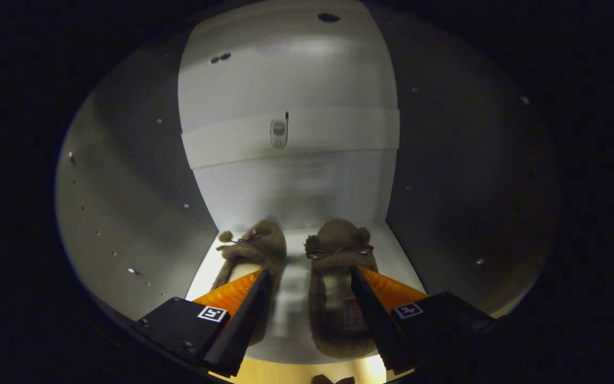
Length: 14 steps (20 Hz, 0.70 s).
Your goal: Open the shoe cabinet door, grab the shoes and put them into the shoe cabinet, then close the shoe cabinet door.
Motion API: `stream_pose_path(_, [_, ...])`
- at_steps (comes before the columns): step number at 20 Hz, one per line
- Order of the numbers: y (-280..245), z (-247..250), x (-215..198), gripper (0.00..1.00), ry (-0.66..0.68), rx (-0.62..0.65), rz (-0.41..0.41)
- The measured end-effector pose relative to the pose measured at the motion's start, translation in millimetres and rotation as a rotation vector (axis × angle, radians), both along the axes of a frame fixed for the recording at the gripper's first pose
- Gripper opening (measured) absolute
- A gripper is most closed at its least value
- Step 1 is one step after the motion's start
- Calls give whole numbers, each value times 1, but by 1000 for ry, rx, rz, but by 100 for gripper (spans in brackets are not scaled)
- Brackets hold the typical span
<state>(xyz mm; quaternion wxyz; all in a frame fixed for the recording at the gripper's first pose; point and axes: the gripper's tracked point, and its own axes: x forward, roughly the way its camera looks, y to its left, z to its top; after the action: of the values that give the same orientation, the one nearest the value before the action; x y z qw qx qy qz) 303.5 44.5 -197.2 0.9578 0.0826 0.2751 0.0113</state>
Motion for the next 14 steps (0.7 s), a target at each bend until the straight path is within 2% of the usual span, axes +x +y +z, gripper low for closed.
stream_pose_path(5, [-1, 73, -54, 97, -185, 50, -25])
stream_pose_path(10, [-1, 132, -141, 97, -330, 35, 5])
stream_pose_path(14, [0, 158, -216, 96, -398, -12, 45])
